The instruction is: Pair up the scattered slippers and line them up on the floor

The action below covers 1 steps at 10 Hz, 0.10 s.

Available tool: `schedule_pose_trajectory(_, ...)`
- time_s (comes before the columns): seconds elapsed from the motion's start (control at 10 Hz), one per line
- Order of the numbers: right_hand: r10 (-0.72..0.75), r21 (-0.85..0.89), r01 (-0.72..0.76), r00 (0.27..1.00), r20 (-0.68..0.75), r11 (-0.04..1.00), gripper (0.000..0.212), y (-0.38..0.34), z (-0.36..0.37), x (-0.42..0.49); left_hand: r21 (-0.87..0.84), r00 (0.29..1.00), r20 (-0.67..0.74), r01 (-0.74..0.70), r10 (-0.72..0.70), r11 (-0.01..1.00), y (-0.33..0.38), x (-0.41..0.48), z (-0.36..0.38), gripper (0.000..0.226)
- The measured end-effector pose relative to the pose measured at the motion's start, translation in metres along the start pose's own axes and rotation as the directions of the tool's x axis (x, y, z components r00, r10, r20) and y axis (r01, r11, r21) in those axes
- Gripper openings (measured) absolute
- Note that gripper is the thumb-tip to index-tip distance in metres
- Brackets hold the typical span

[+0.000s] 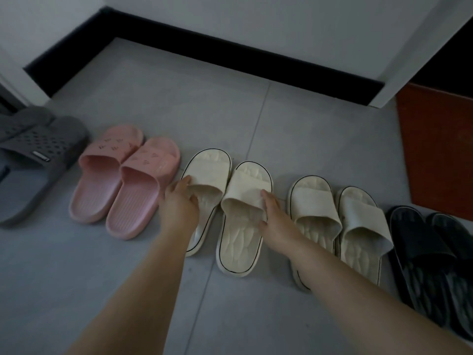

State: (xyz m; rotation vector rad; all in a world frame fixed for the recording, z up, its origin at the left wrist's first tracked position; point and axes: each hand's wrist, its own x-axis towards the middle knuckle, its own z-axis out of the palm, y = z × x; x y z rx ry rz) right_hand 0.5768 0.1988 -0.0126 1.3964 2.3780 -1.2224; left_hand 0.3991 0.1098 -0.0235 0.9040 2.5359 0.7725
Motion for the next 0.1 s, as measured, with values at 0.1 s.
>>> schedule_pose_trajectory(0.1, 0.017, 0.168, -0.017, 1.000, -0.003, 0.986, 0.070, 0.0034, -0.0073, -0.0205, -0.059, 0.999, 0.025, 0.024, -0.023, 0.998, -0.0034, -0.0016, -0.0010, 0.051)
